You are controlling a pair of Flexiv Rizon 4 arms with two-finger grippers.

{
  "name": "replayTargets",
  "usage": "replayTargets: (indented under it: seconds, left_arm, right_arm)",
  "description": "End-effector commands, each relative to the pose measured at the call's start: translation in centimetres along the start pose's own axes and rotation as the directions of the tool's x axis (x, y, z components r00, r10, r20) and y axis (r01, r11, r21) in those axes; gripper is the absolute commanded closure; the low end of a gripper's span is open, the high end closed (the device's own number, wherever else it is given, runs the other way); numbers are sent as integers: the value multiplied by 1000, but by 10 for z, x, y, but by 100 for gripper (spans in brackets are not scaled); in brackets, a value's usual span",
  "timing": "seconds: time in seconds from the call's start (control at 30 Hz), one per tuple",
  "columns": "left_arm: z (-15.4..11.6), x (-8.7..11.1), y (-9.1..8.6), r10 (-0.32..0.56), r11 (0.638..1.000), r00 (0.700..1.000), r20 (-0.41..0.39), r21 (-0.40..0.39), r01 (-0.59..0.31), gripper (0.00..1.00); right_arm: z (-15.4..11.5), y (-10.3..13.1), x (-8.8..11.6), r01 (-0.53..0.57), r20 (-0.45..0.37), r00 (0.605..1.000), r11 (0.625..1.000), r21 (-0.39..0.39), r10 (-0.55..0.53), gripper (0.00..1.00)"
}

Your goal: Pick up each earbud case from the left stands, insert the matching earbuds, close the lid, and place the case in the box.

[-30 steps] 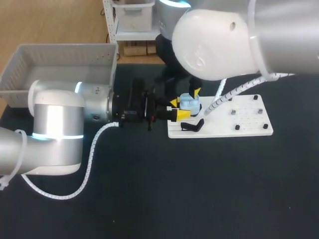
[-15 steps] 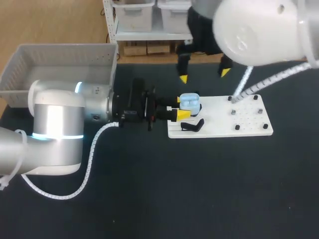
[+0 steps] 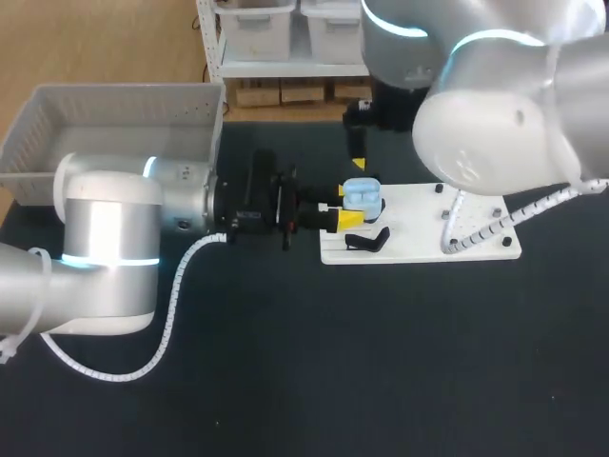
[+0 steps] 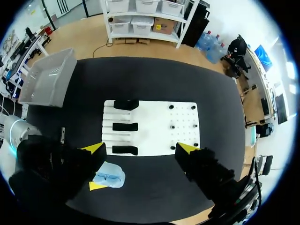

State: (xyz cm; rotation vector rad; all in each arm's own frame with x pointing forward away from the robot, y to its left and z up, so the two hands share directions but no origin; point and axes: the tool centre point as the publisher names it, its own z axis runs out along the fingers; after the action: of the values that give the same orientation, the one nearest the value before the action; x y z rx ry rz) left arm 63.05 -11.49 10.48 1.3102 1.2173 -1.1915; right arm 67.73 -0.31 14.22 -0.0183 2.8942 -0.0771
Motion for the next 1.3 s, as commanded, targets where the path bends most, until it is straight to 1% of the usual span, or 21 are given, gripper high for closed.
replayTargets:
  seconds: [0.03, 0.2, 0.33, 0.47, 0.53, 0.6, 0.67, 0.73, 0.77, 0.8, 0.87, 0.9, 0.97, 1.03, 1.07, 1.1, 1.13, 1.2, 1.23, 1.3]
  left_arm:
    - [1, 1, -1, 3, 1000, 1000, 3, -7, -3, 100]
    - [1, 1, -1, 3, 1000, 1000, 3, -7, -3, 100]
    - [1, 1, -1, 3, 1000, 1000, 3, -7, -3, 100]
    - [1, 1, -1, 3, 1000, 1000, 3, -7, -3, 100]
    - [1, 1, -1, 3, 1000, 1000, 3, -7, -3, 100]
    - [1, 1, -1, 3, 1000, 1000, 3, -7, -3, 100]
    - [1, 1, -1, 3, 1000, 1000, 3, -7, -3, 100]
    - [-9, -5, -3, -42, 998, 999, -3, -37, 42, 100]
    - [-16, -9, -3, -53, 997, 999, -6, -57, 52, 100]
    - [-24, -14, -5, -63, 995, 998, -26, -82, 61, 100]
    - [-45, -24, -8, -73, 988, 997, -38, -143, 66, 100]
    - [-56, -30, -9, -78, 980, 995, -63, -185, 65, 100]
    - [-83, -41, -11, -77, 961, 992, -98, -272, 48, 100]
    - [-111, -50, -10, -73, 934, 988, -138, -357, 19, 100]
    - [-127, -54, -8, -69, 919, 985, -157, -394, 1, 100]
    - [-144, -57, -5, -84, 898, 982, -172, -440, 0, 100]
    - [-158, -59, -2, -91, 881, 981, -170, -472, 0, 100]
    - [-185, -68, 6, -86, 849, 974, -212, -527, -40, 100]
    - [-200, -70, 11, -90, 833, 972, -216, -551, -45, 100]
    - [-226, -72, 26, -101, 803, 962, -253, -591, -71, 100]
  right_arm:
    - [8, 0, 2, 8, -29, 1000, 1000, -4, -8, 6]
    - [9, -1, 14, 21, -69, 997, 1000, -18, -22, 6]
    - [5, 0, 25, 38, -91, 995, 999, -32, -41, 6]
    - [0, 0, 32, 46, -87, 995, 998, -31, -48, 3]
    - [-7, -4, 32, 29, -40, 999, 999, -25, -30, 0]
    - [-19, -9, 31, 11, 32, 999, 999, -46, -10, 0]
    - [-34, -13, 34, 22, 115, 993, 998, -62, -14, 0]
    - [-50, -15, 38, 46, 186, 982, 997, -60, -34, 0]
    - [-56, -15, 41, 60, 206, 977, 996, -70, -45, 0]
    - [-61, -16, 43, 74, 219, 974, 994, -80, -55, 0]
    - [-61, -16, 43, 74, 219, 974, 994, -80, -55, 0]
    - [-61, -16, 43, 74, 219, 974, 994, -80, -55, 0]
    - [-61, -16, 43, 74, 219, 974, 994, -80, -55, 0]
    - [-61, -16, 43, 74, 219, 974, 994, -80, -55, 0]
    - [-61, -16, 43, 74, 219, 974, 994, -80, -55, 0]
    - [-61, -16, 43, 74, 219, 974, 994, -80, -55, 0]
    - [-61, -16, 43, 74, 219, 974, 994, -80, -55, 0]
    - [-61, -16, 43, 74, 219, 974, 994, -80, -55, 0]
    - [-61, -16, 43, 74, 219, 974, 994, -80, -55, 0]
    - [-61, -16, 43, 74, 219, 974, 994, -80, -55, 0]
